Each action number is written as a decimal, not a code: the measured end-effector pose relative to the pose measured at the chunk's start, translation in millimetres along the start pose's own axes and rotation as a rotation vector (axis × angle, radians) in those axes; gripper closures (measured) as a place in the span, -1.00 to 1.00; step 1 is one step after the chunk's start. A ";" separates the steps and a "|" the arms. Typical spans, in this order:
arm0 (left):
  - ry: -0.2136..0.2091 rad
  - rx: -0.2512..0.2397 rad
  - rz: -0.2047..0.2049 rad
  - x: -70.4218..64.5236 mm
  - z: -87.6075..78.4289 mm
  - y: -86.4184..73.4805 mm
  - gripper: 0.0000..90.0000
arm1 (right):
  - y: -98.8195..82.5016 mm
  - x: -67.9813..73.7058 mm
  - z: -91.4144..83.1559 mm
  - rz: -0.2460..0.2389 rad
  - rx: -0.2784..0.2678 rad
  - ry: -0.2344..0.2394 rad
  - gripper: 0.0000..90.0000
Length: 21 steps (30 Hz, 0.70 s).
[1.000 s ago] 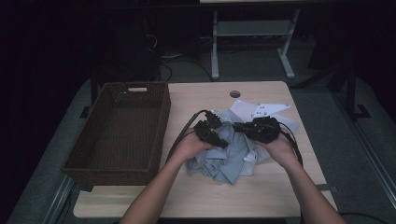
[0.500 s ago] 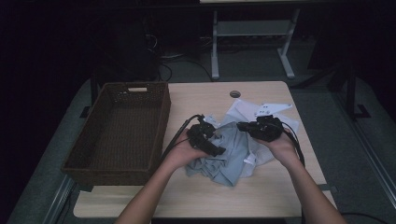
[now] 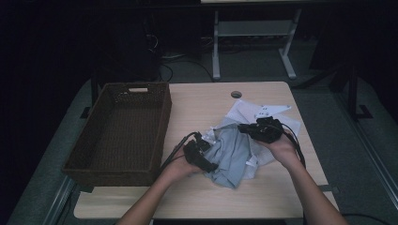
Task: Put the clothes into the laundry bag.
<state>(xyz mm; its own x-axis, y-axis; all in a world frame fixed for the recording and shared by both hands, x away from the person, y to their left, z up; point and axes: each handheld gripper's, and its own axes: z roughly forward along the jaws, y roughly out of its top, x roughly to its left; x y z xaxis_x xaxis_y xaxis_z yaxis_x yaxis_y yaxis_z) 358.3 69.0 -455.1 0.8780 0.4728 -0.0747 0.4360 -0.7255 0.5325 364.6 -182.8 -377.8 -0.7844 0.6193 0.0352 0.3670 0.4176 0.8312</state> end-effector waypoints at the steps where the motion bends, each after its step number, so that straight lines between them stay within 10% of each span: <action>1: -0.003 0.000 0.001 -0.3 -0.8 0.4 -0.62 | -0.8 -0.4 0.1 0.002 0.001 0.000 0.94; 13: -0.074 -0.010 -0.025 -1.4 -6.3 -1.1 0.41 | -4.2 -2.1 2.5 -0.002 0.018 -0.013 0.94; 21: -0.135 -0.061 -0.078 5.4 -18.0 1.6 0.54 | -7.8 -4.4 3.1 -0.002 0.032 -0.021 0.94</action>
<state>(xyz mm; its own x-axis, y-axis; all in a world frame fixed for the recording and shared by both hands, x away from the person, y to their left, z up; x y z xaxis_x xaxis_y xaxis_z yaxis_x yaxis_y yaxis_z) 360.1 79.4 -439.5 0.8624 0.4520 -0.2282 0.4946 -0.6556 0.5706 366.7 -186.7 -386.2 -0.7744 0.6323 0.0212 0.3813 0.4396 0.8133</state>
